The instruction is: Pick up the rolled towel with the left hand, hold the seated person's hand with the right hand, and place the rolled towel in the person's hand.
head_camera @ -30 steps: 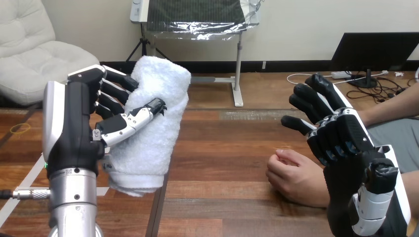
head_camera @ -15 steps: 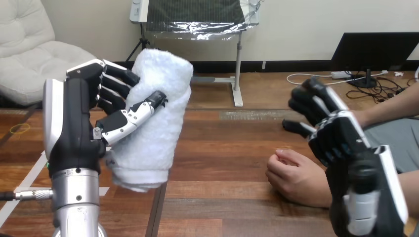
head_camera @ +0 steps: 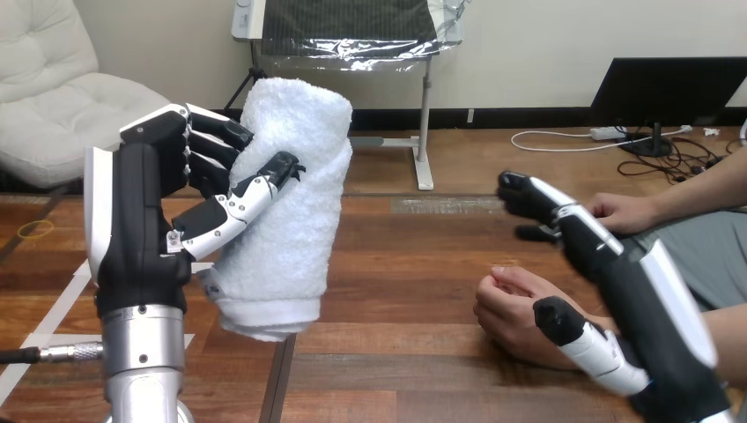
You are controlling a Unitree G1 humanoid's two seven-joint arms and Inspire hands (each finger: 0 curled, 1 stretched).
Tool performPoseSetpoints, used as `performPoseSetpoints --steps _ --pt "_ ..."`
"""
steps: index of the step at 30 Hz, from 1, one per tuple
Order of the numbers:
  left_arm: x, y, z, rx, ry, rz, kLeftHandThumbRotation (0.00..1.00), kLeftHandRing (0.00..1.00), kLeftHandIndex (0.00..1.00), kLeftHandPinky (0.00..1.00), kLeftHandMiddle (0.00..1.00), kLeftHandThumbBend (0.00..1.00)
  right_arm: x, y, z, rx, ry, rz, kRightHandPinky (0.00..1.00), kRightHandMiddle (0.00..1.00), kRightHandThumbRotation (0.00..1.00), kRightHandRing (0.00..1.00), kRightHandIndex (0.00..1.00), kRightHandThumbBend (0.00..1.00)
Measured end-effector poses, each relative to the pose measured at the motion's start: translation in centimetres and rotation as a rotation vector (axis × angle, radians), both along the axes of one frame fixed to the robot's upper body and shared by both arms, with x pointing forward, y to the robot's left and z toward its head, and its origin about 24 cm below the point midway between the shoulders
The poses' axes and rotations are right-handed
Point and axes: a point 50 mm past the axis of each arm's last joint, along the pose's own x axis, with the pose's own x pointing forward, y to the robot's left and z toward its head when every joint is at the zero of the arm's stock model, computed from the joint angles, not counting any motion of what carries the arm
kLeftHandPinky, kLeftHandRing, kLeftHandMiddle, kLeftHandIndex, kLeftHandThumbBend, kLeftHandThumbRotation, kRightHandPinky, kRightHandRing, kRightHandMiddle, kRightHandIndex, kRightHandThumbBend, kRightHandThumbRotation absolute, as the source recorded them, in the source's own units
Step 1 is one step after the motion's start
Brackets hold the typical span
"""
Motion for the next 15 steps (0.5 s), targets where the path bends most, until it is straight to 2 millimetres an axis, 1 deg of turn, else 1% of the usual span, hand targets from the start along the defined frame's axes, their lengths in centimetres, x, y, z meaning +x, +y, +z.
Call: performPoseSetpoints --steps 3,4,5,6,11,15 --pt "0.0 0.0 -0.1 -0.016 -0.009 -0.011 0.00 0.27 0.38 0.21 0.33 0.51 0.4 -0.5 0.0 -0.050 0.004 -0.004 0.80 0.88 0.94 0.87 0.88 0.94" --pt "0.0 0.0 -0.1 -0.024 -0.013 -0.014 0.00 0.27 0.38 0.21 0.33 0.50 0.5 -0.8 0.0 -0.066 0.004 -0.005 0.80 0.88 0.91 0.87 0.88 0.96" --pt "0.1 -0.1 -0.3 -0.054 -0.022 -0.026 0.00 0.27 0.38 0.21 0.33 0.49 1.4 -2.3 0.5 -0.149 -0.006 -0.034 0.79 0.88 0.84 0.87 0.87 1.00" --pt "0.1 -0.1 -0.3 -0.054 -0.022 -0.026 0.00 0.26 0.37 0.21 0.33 0.49 1.4 -2.4 0.5 -0.149 -0.006 -0.035 0.77 0.89 0.79 0.86 0.88 1.00" --pt "0.0 -0.2 -0.3 -0.092 -0.034 -0.034 0.00 0.26 0.37 0.21 0.33 0.50 2.0 -2.9 0.6 -0.239 0.027 -0.034 0.75 0.90 0.70 0.86 0.88 1.00" --pt "0.0 -0.4 -0.2 -0.116 -0.051 -0.044 0.00 0.26 0.37 0.20 0.32 0.48 2.6 -4.3 0.7 -0.337 0.068 -0.048 0.74 0.90 0.63 0.86 0.88 1.00"
